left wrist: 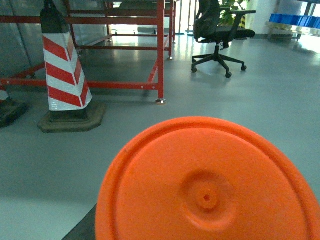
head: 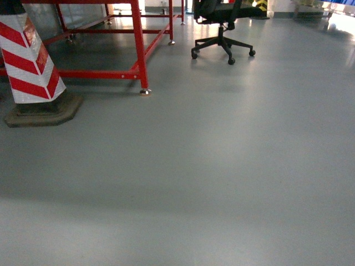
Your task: Pick capacitor and pack into box
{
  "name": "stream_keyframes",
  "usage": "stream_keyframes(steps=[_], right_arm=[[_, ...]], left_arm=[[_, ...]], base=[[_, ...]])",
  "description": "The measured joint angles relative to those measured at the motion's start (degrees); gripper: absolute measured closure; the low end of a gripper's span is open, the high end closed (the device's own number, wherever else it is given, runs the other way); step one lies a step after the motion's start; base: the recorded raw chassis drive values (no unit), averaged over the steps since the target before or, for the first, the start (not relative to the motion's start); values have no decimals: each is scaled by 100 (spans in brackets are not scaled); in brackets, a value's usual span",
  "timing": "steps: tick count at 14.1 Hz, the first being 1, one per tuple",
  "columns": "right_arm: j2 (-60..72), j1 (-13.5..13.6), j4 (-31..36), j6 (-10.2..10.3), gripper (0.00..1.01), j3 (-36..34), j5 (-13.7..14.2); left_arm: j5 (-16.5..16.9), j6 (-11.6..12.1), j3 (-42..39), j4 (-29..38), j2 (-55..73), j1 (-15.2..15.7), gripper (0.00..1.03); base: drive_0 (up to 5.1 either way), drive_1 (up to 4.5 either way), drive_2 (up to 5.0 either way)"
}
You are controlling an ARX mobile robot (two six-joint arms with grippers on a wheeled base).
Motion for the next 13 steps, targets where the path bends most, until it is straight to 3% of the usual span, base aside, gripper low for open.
stream_keyframes(steps=[13], right_arm=[[0, 0, 20, 0, 3, 0, -2]], left_arm=[[-11, 0, 0, -2, 0, 0, 60]], base=[[-498, 248, 248]])
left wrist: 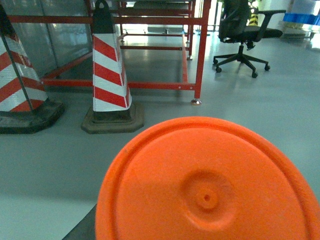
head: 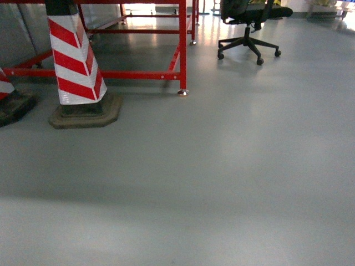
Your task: Pick capacitor and pack into box
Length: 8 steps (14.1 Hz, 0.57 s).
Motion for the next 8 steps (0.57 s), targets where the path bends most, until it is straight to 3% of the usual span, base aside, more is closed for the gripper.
stream_keyframes(steps=[8], right_arm=[[0, 0, -28, 0, 3, 0, 2]], left_arm=[[13, 0, 0, 4, 0, 0, 60]], base=[[-506, 239, 239]])
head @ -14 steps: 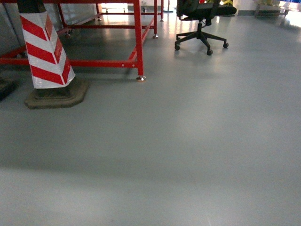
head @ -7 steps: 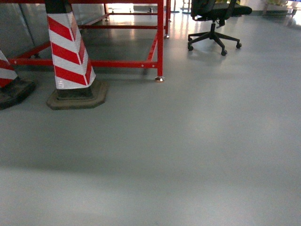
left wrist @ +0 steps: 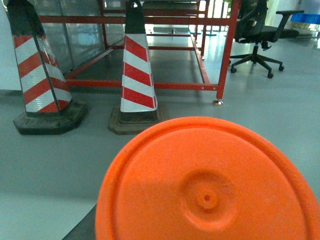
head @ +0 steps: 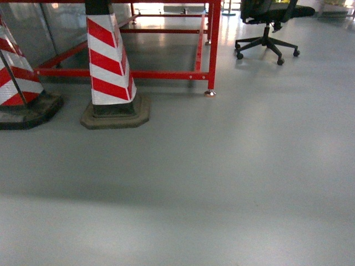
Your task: Pick capacitor and pack into box
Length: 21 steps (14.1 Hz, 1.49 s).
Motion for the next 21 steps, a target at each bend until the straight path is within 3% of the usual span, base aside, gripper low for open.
stream_keyframes(steps=[19, 21], right_arm=[[0, -2, 15, 0, 3, 0, -4], [0, 0, -4, 0, 3, 0, -20]], left_arm=[[-17, 0, 0, 0, 0, 0, 60], [-13, -2, 0, 9, 0, 0, 60]], base=[[-501, 244, 244], [0, 0, 0]])
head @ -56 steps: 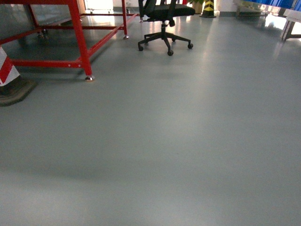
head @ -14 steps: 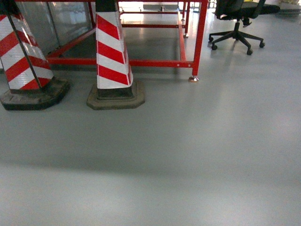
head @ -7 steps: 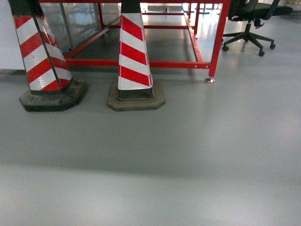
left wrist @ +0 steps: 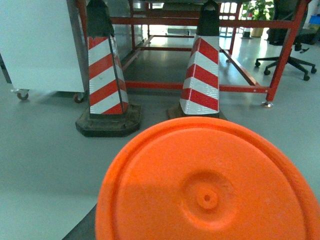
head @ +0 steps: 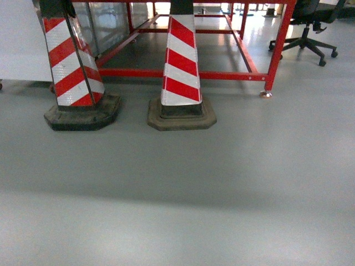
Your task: Pick capacitor and pack into box
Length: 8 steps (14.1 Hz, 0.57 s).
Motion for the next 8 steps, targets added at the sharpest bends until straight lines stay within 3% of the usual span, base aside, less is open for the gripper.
stream_keyframes(steps=[4, 8], right_arm=[[0, 0, 28, 0, 3, 0, 4], [0, 0, 4, 0, 3, 0, 11]], left_arm=[[0, 0, 0, 11, 0, 0, 60], [9, 0, 0, -20, 0, 0, 60]], base=[[0, 0, 0], [-2, 429, -432]])
